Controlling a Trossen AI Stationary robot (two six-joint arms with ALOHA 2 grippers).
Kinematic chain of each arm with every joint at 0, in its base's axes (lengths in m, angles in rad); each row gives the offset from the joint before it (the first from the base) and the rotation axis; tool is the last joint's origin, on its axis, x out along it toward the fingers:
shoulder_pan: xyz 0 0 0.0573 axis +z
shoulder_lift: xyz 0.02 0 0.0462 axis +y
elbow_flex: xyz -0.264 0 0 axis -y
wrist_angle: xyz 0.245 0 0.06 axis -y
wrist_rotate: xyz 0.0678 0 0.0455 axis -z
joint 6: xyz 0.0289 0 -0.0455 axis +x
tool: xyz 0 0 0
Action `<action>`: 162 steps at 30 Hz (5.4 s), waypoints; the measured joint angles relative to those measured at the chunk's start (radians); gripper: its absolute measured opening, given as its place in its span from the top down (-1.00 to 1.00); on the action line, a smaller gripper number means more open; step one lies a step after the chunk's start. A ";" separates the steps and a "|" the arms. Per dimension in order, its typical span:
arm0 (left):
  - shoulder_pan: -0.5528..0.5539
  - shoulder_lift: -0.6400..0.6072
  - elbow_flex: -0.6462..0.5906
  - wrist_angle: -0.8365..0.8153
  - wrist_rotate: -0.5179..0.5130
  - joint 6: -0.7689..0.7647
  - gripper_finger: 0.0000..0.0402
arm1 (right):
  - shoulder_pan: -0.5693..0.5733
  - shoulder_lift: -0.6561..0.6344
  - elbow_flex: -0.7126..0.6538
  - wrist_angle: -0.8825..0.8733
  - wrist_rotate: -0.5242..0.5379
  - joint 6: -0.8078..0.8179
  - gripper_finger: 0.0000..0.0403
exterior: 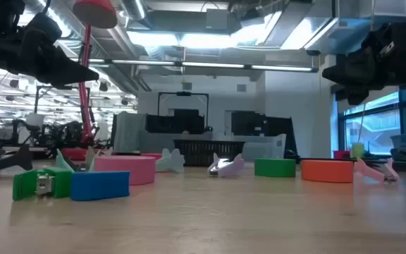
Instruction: Pick and place Stapler, Stapler remover, tape
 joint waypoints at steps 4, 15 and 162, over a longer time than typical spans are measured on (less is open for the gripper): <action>0.000 0.000 0.000 0.000 0.000 0.000 0.98 | 0.000 0.000 0.000 0.000 0.000 0.000 0.84; 0.000 0.000 0.000 0.000 0.000 0.000 0.98 | 0.000 0.000 0.000 0.000 0.000 0.000 0.84; -0.001 0.000 0.000 0.096 -0.203 -0.401 0.98 | 0.166 1.548 1.274 -0.569 0.190 -0.079 0.76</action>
